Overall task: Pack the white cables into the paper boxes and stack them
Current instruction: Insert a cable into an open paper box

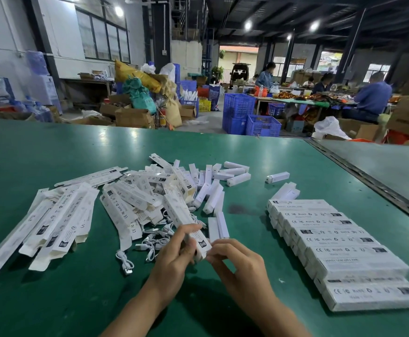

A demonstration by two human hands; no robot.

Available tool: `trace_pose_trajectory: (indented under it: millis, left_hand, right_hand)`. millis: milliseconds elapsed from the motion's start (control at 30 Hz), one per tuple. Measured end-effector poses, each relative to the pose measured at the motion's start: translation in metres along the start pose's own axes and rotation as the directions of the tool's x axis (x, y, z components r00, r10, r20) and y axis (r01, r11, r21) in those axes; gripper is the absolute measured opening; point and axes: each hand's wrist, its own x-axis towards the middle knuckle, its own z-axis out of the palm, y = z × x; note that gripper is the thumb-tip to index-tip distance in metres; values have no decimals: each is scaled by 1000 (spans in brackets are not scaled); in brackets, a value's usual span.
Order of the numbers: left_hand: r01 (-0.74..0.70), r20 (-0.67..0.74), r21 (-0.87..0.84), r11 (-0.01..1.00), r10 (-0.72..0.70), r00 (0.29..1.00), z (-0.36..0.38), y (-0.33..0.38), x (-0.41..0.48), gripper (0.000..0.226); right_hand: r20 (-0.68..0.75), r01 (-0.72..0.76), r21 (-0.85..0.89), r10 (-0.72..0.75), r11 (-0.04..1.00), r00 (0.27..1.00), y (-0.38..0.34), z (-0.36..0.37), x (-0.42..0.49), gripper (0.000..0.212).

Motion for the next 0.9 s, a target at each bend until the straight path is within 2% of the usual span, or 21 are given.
trace_pose_trajectory:
  millis: [133, 233, 300, 433, 567, 700, 733, 767, 833, 867, 900]
  left_hand:
    - [11, 8, -1, 1000, -11, 1000, 0, -2, 0, 44]
    - [17, 19, 21, 1000, -18, 1000, 0, -1, 0, 38]
    - [26, 32, 45, 999, -28, 999, 0, 0, 0, 29]
    - [40, 73, 37, 999, -43, 996, -1, 7, -3, 25]
    - [50, 92, -33, 998, -47, 995, 2, 13, -5, 27]
    - [66, 97, -72, 995, -59, 994, 5, 18, -5, 27]
    - [70, 98, -78, 995, -62, 993, 6, 19, -5, 27]
    - [70, 90, -84, 994, -63, 994, 6, 19, -5, 27]
    - [65, 75, -69, 996, -60, 995, 6, 20, -5, 27]
    - [64, 79, -51, 997, -60, 995, 6, 20, -5, 28]
    - [62, 91, -38, 997, -58, 994, 6, 20, -4, 30]
  right_hand:
    - [-16, -40, 29, 41, 999, 999, 1, 1, -2, 12]
    - [-35, -72, 86, 75, 994, 997, -1, 2, -3, 11]
    - [-34, -151, 164, 159, 975, 987, -1, 1, -3, 12]
    - [58, -398, 336, 403, 854, 913, -3, 0, -3, 23]
    - [95, -480, 410, 487, 776, 868, -7, 1, -5, 30]
    - [63, -514, 387, 534, 766, 843, -13, 2, -3, 28]
    - [97, -549, 413, 565, 726, 819, -14, 0, -2, 25]
    - [177, -613, 468, 612, 636, 771, -17, 0, -1, 24]
    - [437, -754, 544, 643, 368, 629, -22, 0, 2, 26]
    - [530, -804, 528, 632, 274, 565, -24, 0, 4, 32]
    - [583, -835, 502, 624, 226, 520, -24, 0, 5, 37]
